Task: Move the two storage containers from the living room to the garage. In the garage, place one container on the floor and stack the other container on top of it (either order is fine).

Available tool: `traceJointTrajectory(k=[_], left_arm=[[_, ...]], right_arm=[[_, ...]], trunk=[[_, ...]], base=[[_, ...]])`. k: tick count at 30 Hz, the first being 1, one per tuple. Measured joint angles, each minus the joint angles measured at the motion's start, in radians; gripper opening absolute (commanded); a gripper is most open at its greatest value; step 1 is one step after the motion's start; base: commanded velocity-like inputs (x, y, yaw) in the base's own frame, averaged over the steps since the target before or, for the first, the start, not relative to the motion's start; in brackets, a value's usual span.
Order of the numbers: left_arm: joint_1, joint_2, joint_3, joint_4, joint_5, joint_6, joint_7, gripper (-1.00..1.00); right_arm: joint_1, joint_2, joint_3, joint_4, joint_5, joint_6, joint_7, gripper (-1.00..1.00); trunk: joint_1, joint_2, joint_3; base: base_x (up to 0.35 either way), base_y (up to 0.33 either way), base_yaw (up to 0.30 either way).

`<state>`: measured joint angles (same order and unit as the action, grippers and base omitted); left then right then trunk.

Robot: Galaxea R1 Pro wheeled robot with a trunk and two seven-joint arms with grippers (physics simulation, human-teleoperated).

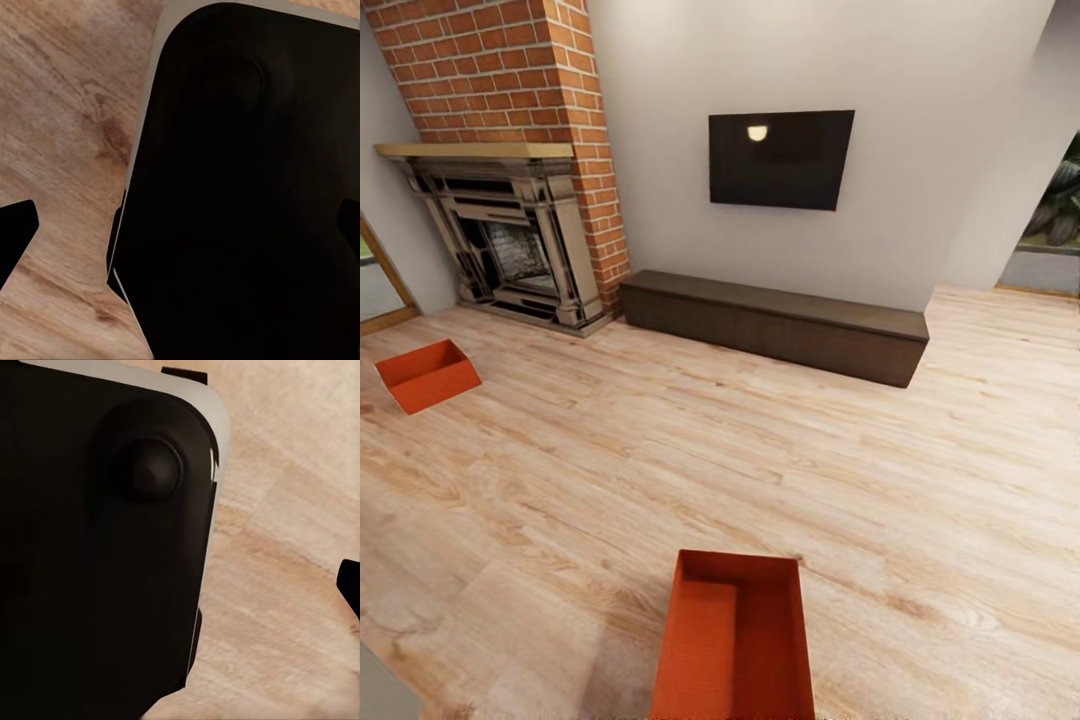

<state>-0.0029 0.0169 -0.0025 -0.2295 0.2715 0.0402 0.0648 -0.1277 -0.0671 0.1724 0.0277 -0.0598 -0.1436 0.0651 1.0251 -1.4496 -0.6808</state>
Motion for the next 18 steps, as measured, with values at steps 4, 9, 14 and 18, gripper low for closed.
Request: traceJointTrajectory(k=[4, 9, 14, 18], left_arm=[[0.000, 0.000, 0.000, 0.000, 0.000, 0.000, 0.000, 1.00], [0.000, 0.000, 0.000, 0.000, 0.000, 0.000, 0.000, 1.00], [0.000, 0.000, 0.000, 0.000, 0.000, 0.000, 0.000, 1.00], [0.000, 0.000, 0.000, 0.000, 0.000, 0.000, 0.000, 1.00]], right_arm=[[0.000, 0.001, 0.000, 0.000, 0.001, -0.001, 0.000, 1.00], [0.000, 0.002, 0.000, 0.000, 0.002, -0.001, 0.000, 1.00], [0.000, 0.003, 0.000, 0.000, 0.002, -0.001, 0.000, 1.00], [0.000, 0.003, 0.000, 0.000, 0.002, -0.001, 0.000, 1.00]], trunk=[[0.000, 0.000, -0.006], [0.000, 0.000, -0.014], [0.000, 0.000, -0.022], [0.000, 0.000, -0.029]], base=[[0.000, 0.000, -0.068], [0.000, 0.000, -0.095], [0.000, 0.000, -0.130], [0.000, 0.000, -0.140]])
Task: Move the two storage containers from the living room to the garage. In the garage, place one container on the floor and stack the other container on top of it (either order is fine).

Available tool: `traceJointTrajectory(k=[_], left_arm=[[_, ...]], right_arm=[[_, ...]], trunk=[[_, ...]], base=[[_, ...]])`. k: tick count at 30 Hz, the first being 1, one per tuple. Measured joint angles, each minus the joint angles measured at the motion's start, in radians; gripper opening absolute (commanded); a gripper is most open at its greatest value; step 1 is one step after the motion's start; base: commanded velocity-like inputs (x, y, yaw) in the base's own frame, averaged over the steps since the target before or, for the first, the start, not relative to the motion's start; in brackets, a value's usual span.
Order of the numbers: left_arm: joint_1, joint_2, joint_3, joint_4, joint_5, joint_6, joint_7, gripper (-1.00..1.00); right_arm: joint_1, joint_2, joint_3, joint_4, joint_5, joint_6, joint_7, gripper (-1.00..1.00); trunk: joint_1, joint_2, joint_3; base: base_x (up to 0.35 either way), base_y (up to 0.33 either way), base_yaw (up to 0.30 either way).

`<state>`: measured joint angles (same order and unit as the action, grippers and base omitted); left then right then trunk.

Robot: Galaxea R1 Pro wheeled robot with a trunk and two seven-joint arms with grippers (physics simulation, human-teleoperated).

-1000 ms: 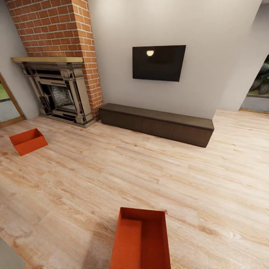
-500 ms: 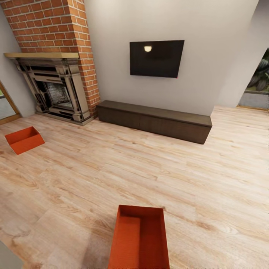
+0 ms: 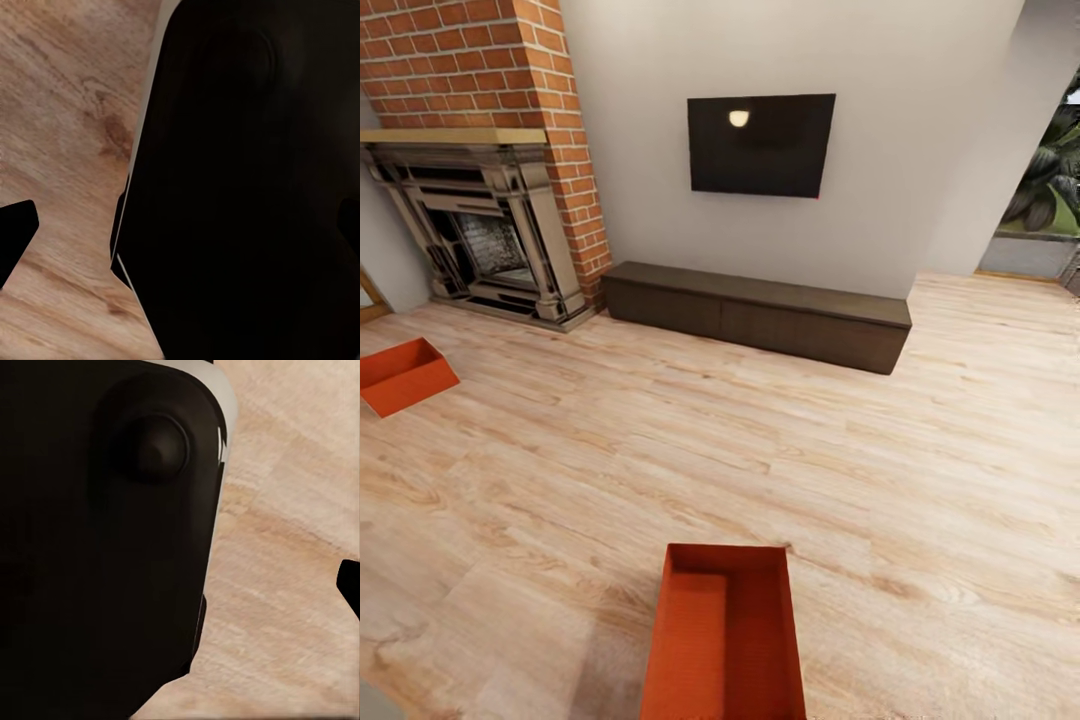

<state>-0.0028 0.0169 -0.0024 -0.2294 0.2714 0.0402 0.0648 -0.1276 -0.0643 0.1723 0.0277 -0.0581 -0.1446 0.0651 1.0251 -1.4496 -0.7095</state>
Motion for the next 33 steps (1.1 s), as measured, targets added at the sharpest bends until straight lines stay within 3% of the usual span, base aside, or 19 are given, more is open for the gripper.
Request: traceJointTrajectory(k=[11, 33], left_arm=[[0.000, 0.000, 0.000, 0.000, 0.000, 0.000, 0.000, 1.00], [0.000, 0.000, 0.000, 0.000, 0.000, 0.000, 0.000, 1.00]], right_arm=[[0.000, 0.000, 0.001, 0.000, 0.004, 0.000, 0.000, 1.00], [0.000, -0.002, 0.002, 0.000, 0.005, 0.008, 0.002, 1.00]], trunk=[[0.000, 0.000, -0.017], [0.000, 0.000, -0.053]], base=[[0.000, 0.000, -0.121], [0.000, 0.000, -0.005]])
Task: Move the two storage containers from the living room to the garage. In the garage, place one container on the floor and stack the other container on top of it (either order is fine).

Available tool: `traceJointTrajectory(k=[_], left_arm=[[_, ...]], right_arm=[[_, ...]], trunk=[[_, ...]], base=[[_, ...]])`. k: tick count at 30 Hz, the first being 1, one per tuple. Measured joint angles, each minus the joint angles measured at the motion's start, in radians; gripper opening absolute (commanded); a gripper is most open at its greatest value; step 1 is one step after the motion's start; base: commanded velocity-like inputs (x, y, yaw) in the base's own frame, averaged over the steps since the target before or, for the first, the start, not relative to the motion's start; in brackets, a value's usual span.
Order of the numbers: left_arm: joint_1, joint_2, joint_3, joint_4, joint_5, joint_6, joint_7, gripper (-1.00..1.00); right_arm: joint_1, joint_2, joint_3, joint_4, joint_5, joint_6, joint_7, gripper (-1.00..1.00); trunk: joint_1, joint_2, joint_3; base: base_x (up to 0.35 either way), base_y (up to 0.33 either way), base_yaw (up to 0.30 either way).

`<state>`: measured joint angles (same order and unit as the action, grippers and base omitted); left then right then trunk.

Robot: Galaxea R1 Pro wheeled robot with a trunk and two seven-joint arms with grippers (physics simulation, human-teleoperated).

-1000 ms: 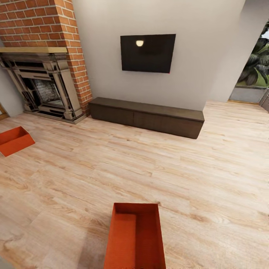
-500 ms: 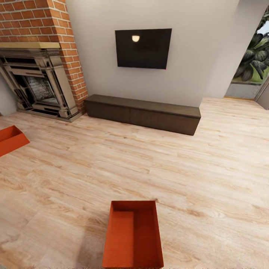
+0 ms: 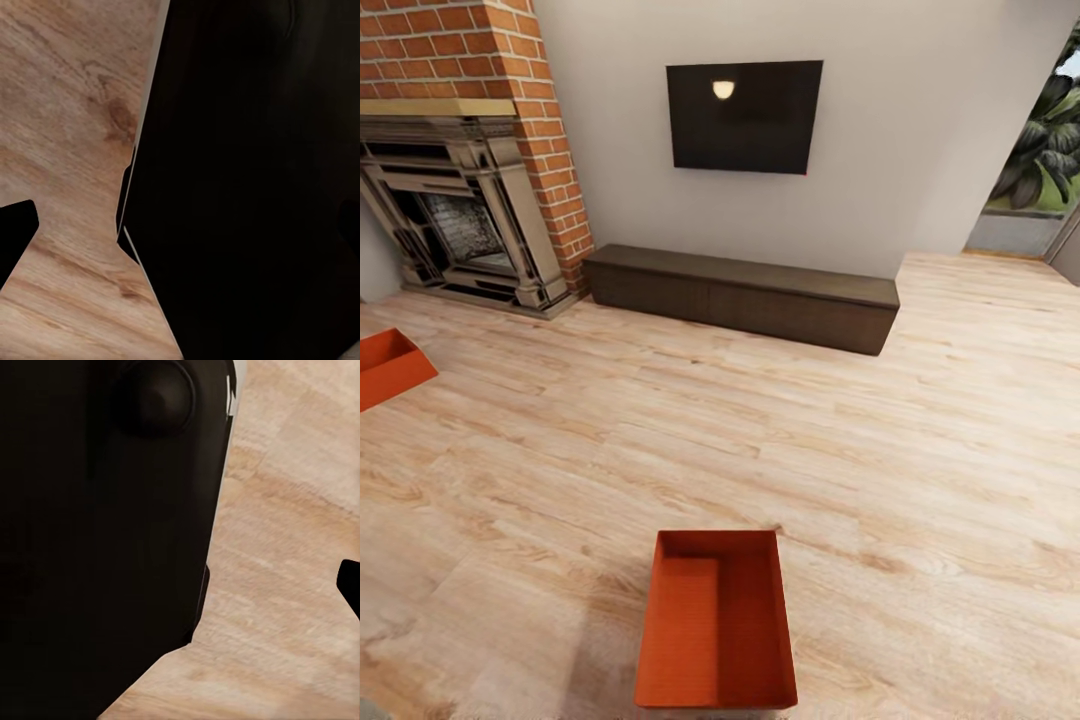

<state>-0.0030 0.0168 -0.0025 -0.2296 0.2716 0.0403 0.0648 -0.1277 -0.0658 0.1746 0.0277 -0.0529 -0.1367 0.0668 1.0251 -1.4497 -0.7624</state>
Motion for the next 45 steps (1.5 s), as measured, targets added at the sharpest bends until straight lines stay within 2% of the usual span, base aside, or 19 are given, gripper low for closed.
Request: traceJointTrajectory(k=[45], left_arm=[[0.000, 0.000, 0.000, 0.000, 0.000, 0.000, 0.000, 1.00]], right_arm=[[0.000, -0.002, -0.001, 0.000, -0.001, 0.000, 0.000, 1.00]], trunk=[[0.000, 0.000, -0.073]], base=[[0.000, 0.000, 0.000]])
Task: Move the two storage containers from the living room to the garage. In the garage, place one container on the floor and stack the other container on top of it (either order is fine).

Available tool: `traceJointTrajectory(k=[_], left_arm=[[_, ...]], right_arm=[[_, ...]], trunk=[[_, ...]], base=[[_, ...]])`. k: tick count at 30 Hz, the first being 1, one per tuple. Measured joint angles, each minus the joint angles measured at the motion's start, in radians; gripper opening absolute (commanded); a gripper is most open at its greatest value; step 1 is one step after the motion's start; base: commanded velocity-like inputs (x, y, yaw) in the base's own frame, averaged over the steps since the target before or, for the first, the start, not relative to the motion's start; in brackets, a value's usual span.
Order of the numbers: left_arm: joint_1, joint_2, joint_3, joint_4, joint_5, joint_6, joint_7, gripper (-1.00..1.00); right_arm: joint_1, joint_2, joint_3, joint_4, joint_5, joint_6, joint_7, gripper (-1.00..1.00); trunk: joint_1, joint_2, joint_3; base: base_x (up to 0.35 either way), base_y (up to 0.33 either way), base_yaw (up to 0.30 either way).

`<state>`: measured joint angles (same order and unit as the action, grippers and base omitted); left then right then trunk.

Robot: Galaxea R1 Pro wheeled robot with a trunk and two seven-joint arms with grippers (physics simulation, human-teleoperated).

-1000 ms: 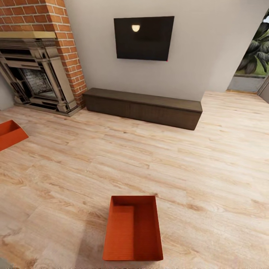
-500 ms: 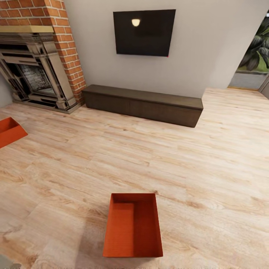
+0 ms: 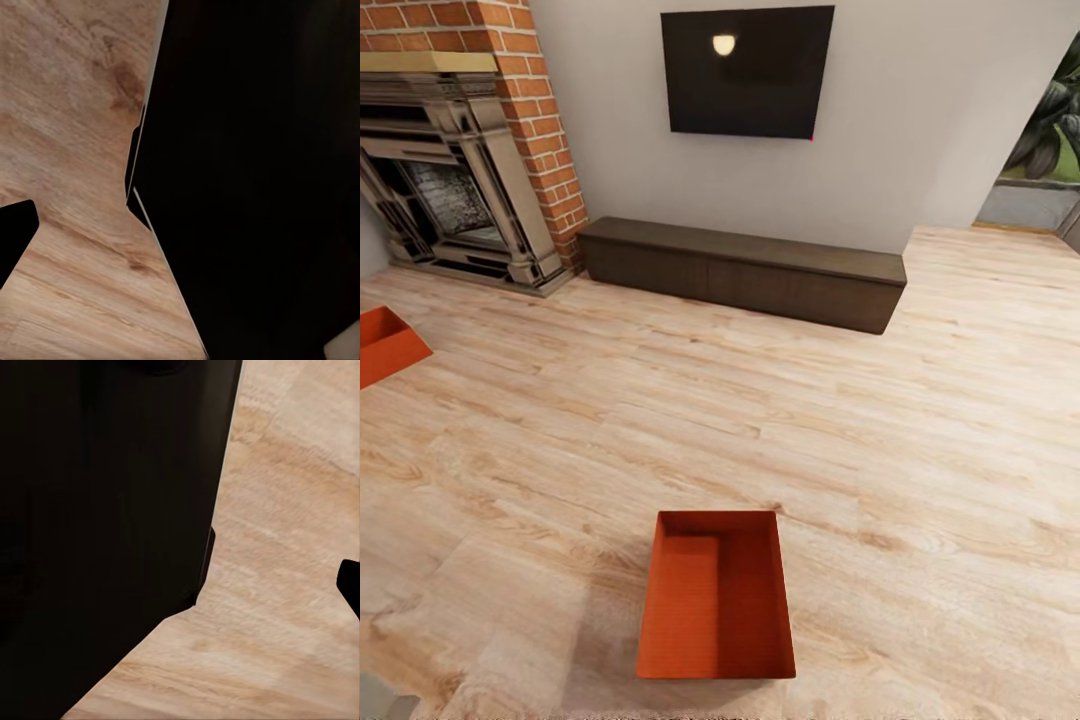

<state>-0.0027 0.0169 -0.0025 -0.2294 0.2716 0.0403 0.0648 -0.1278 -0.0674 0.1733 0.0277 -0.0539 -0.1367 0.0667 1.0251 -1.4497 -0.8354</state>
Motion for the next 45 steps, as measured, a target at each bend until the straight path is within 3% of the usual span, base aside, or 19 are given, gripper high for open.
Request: traceJointTrajectory(k=[17, 40, 41, 45], left_arm=[[0.000, 0.000, 0.000, 0.000, 0.000, 0.000, 0.000, 1.00], [0.000, -0.001, 0.007, 0.000, 0.006, -0.001, 0.000, 1.00], [0.000, -0.001, 0.008, 0.000, 0.007, -0.002, 0.001, 1.00], [-0.001, -0.002, 0.001, -0.021, -0.007, 0.001, 0.001, 1.00]], right_arm=[[0.000, 0.000, 0.000, 0.000, -0.002, 0.001, 0.000, 1.00], [0.000, 0.005, -0.003, -0.006, -0.003, -0.003, -0.015, 1.00], [-0.001, 0.005, -0.003, -0.011, -0.004, -0.001, -0.014, 1.00], [-0.002, 0.005, -0.003, -0.180, -0.003, 0.030, -0.009, 1.00]], trunk=[[0.000, 0.000, -0.027], [0.000, 0.000, -0.028], [0.000, 0.000, -0.028], [0.000, 0.000, -0.028]], base=[[0.000, 0.000, 0.000], [0.000, 0.000, 0.000], [0.000, 0.000, 0.000], [0.000, 0.000, 0.000]])
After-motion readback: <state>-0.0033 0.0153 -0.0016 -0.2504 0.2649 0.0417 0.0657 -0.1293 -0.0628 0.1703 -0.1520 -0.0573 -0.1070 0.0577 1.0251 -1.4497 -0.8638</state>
